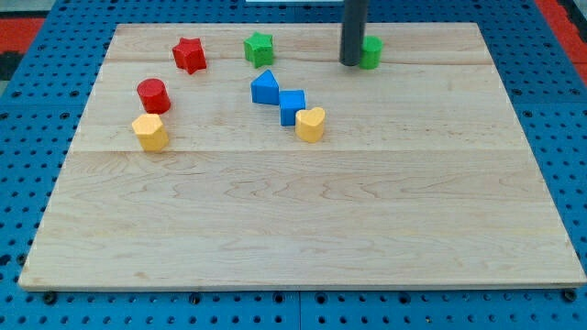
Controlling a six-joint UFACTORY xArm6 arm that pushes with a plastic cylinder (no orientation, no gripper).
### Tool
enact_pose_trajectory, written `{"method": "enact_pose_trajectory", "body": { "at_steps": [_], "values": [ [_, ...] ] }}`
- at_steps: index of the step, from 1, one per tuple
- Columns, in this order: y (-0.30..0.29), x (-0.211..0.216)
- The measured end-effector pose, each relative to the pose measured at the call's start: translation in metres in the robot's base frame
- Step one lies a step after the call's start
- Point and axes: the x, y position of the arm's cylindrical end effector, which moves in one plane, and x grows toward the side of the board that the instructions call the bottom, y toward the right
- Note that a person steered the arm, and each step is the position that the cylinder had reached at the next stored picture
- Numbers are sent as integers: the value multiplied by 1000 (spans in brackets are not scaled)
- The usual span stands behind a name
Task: Touch the green star slightly on the top
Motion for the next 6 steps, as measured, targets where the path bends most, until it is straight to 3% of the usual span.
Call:
{"method": "enact_pose_trajectory", "body": {
  "at_steps": [1,2,3,5,6],
  "values": [
    [41,-31],
    [45,-67],
    [21,-82],
    [-129,-81],
    [-134,-52]
  ]
}}
